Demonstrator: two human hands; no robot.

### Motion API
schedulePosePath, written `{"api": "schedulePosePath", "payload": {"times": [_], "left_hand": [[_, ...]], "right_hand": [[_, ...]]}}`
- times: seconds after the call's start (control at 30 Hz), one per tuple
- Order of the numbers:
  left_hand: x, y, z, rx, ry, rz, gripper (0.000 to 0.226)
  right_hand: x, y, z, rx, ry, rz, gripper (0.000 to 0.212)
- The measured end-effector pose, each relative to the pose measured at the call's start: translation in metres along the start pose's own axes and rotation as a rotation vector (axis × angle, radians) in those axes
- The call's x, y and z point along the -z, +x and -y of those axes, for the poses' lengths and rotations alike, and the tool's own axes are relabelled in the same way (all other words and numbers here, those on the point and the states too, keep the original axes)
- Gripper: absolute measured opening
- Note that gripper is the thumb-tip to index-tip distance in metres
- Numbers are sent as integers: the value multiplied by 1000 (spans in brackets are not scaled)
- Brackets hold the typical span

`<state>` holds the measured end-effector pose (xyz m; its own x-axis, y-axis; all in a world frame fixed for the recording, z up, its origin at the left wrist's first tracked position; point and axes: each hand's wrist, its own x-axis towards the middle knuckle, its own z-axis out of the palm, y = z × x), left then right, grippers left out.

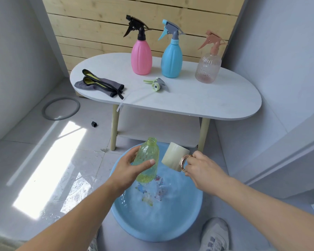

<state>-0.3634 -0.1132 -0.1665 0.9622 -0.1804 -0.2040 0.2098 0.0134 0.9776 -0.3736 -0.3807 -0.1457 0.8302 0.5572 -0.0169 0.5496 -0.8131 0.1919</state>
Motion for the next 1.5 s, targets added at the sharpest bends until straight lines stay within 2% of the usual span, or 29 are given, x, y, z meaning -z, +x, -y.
{"api": "schedulePosePath", "payload": {"times": [0.17, 0.37, 0.5, 0.6, 0.8, 1.13, 1.3, 1.5], "left_hand": [[-2, 0, -7, -18, -25, 8, 60], [-2, 2, -25, -53, -57, 12, 64], [-5, 2, -36, -84, -90, 13, 61], [-8, 3, -44, -102, -106, 33, 64], [-16, 2, -53, -119, -75, 59, 64], [-21, 5, -56, -120, -84, 56, 76], [-24, 8, -63, -109, -89, 61, 71], [-27, 5, -75, -124, -97, 87, 73]], "right_hand": [[19, 0, -11, -53, 98, -107, 21], [75, -8, -47, -477, 779, -119, 20], [105, -14, -70, -642, 1361, -296, 24], [117, -6, -82, -724, 1589, -455, 27], [110, 16, -112, -920, 1727, -618, 25], [91, 19, -147, -998, 1779, -624, 25], [83, 20, -153, -1104, 1635, -619, 27], [79, 23, -153, -1107, 1492, -646, 25]]}}
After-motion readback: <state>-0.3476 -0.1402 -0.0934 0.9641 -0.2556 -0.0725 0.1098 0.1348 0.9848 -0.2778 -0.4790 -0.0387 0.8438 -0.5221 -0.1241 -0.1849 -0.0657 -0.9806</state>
